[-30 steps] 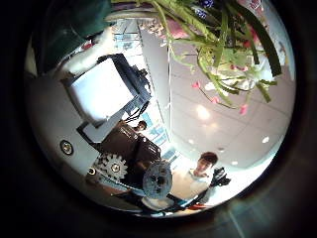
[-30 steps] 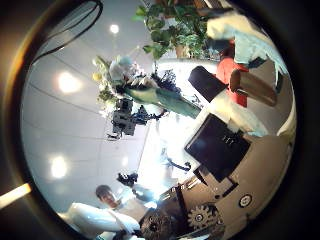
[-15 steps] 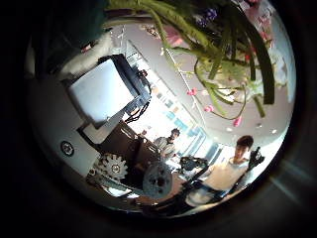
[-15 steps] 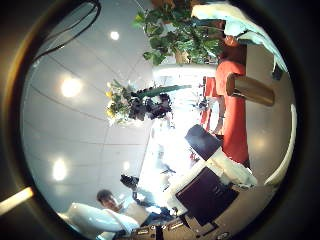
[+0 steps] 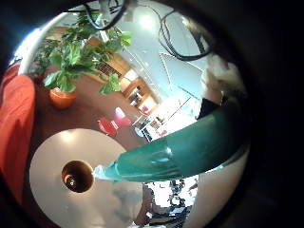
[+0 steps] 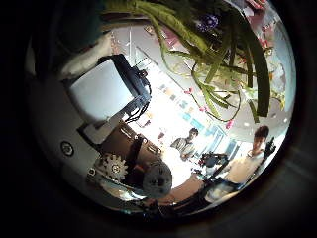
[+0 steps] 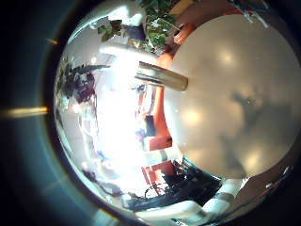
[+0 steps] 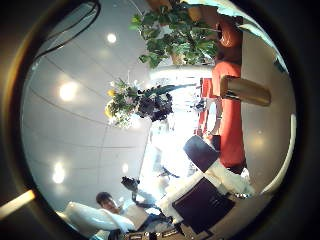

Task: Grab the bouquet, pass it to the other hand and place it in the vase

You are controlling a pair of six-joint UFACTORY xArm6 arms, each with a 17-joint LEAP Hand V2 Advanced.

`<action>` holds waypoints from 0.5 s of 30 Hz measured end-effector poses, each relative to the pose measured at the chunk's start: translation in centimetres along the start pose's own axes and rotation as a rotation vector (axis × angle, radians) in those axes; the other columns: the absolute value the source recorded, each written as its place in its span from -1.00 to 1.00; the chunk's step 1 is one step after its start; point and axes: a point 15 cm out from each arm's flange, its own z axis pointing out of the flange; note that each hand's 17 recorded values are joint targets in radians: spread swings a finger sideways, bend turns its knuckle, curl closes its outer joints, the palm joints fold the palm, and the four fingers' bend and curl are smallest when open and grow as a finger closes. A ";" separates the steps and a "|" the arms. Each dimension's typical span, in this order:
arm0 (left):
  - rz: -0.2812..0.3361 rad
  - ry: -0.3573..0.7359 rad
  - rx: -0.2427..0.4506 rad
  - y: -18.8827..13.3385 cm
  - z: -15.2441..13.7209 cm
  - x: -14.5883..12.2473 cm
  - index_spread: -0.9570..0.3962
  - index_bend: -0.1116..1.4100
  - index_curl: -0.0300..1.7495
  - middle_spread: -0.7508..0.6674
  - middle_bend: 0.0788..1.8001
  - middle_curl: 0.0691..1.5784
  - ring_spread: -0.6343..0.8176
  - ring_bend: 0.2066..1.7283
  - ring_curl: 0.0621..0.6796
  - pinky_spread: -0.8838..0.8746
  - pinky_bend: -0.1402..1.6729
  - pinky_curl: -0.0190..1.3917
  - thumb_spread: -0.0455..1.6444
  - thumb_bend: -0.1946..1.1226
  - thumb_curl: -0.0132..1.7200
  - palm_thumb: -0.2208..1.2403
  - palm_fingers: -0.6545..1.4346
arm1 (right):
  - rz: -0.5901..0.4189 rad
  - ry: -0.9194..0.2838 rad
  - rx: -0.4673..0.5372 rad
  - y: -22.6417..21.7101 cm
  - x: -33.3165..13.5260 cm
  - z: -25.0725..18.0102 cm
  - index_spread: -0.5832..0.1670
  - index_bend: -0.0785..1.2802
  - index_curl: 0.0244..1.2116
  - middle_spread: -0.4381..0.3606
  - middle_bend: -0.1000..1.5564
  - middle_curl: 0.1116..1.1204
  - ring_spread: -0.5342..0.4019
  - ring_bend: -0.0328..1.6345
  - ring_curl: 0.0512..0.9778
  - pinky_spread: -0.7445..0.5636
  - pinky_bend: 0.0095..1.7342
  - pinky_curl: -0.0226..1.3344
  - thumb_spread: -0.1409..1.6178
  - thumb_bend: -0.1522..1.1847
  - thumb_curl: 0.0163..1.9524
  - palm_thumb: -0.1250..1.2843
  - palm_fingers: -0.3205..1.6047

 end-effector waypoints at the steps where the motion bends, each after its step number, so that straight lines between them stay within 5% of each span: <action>1: -0.001 -0.002 0.000 0.0 0.0 -0.3 -0.68 0.01 0.42 -0.66 0.27 0.19 -0.67 0.74 0.53 -0.65 0.49 0.32 0.36 -0.50 0.01 0.71 0.65 | 0.002 -0.001 0.000 0.0 0.1 0.0 -0.54 -0.54 -0.37 0.00 -0.33 -0.50 0.37 0.01 -0.52 0.83 -0.09 -0.24 0.31 -0.81 -0.44 0.19 -0.54; 15: -0.052 -0.004 -0.009 1.7 1.3 -4.5 -0.71 -0.05 0.49 -0.67 0.25 0.21 -0.67 0.73 0.52 -0.68 0.45 0.38 0.37 -0.55 0.05 0.72 0.67 | 0.009 -0.006 -0.001 -0.1 0.4 -0.1 -0.54 -0.62 -0.43 0.03 -0.44 -0.54 0.40 -0.09 -0.61 0.90 -0.18 -0.36 0.31 -0.81 -0.47 0.19 -0.45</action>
